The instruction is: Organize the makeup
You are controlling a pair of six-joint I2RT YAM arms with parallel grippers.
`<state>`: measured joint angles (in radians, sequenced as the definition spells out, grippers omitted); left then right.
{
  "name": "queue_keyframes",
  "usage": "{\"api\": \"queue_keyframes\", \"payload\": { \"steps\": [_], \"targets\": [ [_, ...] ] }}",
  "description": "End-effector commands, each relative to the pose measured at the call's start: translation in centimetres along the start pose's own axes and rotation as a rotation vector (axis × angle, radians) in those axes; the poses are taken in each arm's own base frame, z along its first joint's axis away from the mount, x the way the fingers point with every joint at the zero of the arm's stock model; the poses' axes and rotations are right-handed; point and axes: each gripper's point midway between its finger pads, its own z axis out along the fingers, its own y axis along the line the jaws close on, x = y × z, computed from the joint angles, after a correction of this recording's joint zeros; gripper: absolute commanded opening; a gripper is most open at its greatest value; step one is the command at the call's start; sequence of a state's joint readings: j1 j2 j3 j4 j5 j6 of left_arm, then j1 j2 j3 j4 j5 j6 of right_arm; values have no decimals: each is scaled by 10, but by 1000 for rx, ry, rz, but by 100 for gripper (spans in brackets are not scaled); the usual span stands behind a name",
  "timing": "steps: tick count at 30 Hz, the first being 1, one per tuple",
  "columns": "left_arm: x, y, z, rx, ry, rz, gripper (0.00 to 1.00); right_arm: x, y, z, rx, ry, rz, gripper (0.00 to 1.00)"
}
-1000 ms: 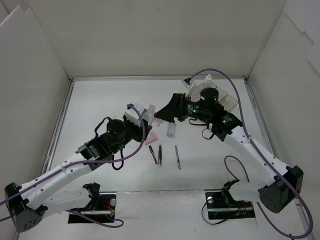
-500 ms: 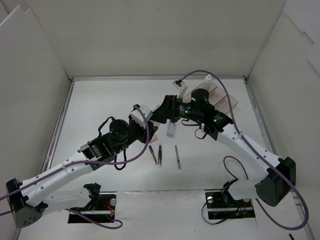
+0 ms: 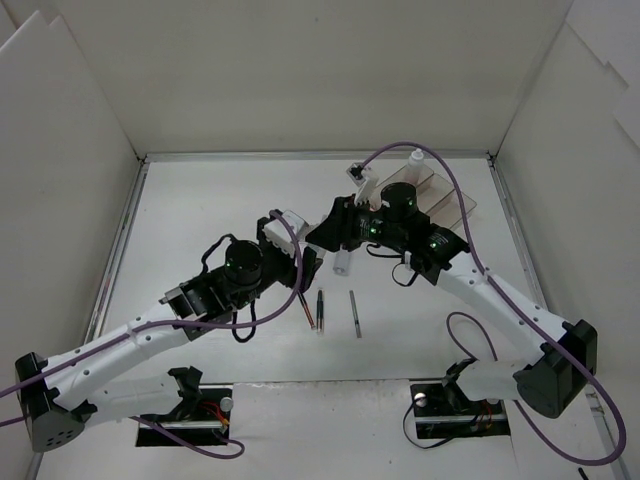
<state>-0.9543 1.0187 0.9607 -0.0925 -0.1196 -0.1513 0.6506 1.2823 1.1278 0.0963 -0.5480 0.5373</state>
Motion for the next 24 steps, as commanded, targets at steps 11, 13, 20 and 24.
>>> {"api": "queue_keyframes", "payload": {
  "steps": [11,13,20,24],
  "targets": [
    [35,48,-32,-331,91,-339,100,-107,-141,-63,710,-287,-399,0],
    [51,50,-42,-351,123,-390,100,-127,-160,-70,800,-352,-463,0],
    [88,55,-69,-414,223,-486,99,-158,-242,-56,981,-375,-520,0],
    [94,51,-78,-390,219,-531,100,-173,-275,-54,1049,-426,-498,0]
  ]
}}
